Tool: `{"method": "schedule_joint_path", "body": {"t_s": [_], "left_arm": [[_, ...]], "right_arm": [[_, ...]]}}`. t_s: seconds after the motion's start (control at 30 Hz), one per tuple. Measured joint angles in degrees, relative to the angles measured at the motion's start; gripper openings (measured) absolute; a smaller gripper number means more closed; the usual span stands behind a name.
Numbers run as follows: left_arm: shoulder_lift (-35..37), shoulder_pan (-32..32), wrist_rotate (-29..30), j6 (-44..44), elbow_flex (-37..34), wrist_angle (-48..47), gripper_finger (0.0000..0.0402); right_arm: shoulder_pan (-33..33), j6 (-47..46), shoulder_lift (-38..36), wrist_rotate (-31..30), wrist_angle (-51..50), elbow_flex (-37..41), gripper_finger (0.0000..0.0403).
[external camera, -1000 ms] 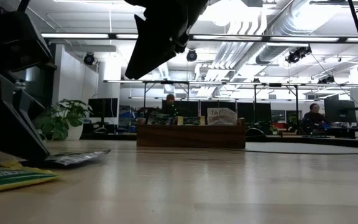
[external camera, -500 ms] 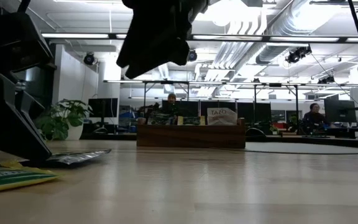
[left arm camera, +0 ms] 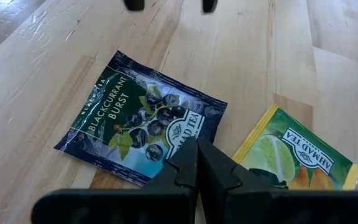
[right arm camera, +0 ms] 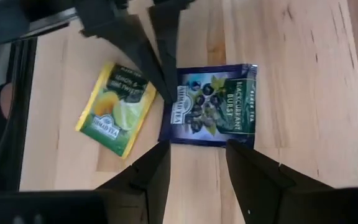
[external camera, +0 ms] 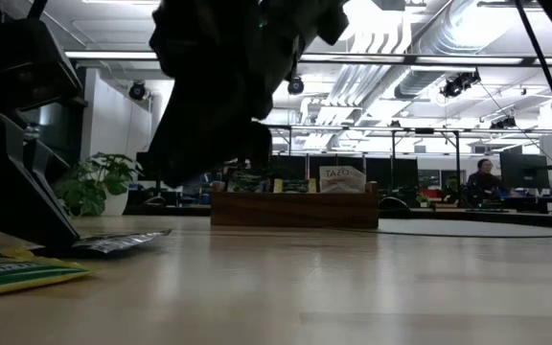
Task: Pick & Place Tea
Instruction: Put the violet tea bag into the left section of the wooden organizer
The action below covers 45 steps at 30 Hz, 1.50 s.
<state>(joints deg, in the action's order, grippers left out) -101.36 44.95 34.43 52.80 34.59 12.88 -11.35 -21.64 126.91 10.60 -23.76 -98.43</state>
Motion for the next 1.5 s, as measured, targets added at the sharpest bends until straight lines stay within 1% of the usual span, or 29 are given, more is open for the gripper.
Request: {"method": "schedule_joint_path", "body": {"t_s": [0.2, 0.53, 0.67, 0.8, 1.03, 1.27, 1.5], "left_arm": [[-0.06, 0.00, 0.30, 0.00, 0.00, -0.04, 0.0001], [-0.07, 0.02, 0.87, 0.00, -0.05, -0.47, 0.0001], [-0.07, 0.02, 0.90, 0.00, -0.05, -0.48, 0.0001], [-0.08, 0.02, 1.02, -0.08, -0.05, -0.51, 0.0001], [-0.10, 0.04, 1.15, -0.43, -0.07, -0.46, 0.0001], [-0.11, 0.02, 2.14, -0.44, -0.11, -0.78, 0.0001], [-0.11, 0.02, 2.19, -0.44, -0.11, -0.76, 0.0001]], "right_arm": [[2.15, -2.28, 1.66, 0.43, -0.06, -0.02, 0.0152], [4.39, -4.08, 1.69, 0.89, 0.05, -0.04, 0.0152], [4.32, -5.39, 2.36, 1.02, 0.62, -0.19, 0.0152], [4.24, -6.42, 5.23, 2.05, 1.51, -0.06, 0.0152], [4.17, -8.36, 6.68, 3.72, 3.75, -0.26, 0.0152], [2.25, -9.92, 8.66, 4.84, 6.30, -0.37, 0.0152], [0.74, -10.84, 8.90, 5.85, 8.56, -0.27, 0.0152]]}}
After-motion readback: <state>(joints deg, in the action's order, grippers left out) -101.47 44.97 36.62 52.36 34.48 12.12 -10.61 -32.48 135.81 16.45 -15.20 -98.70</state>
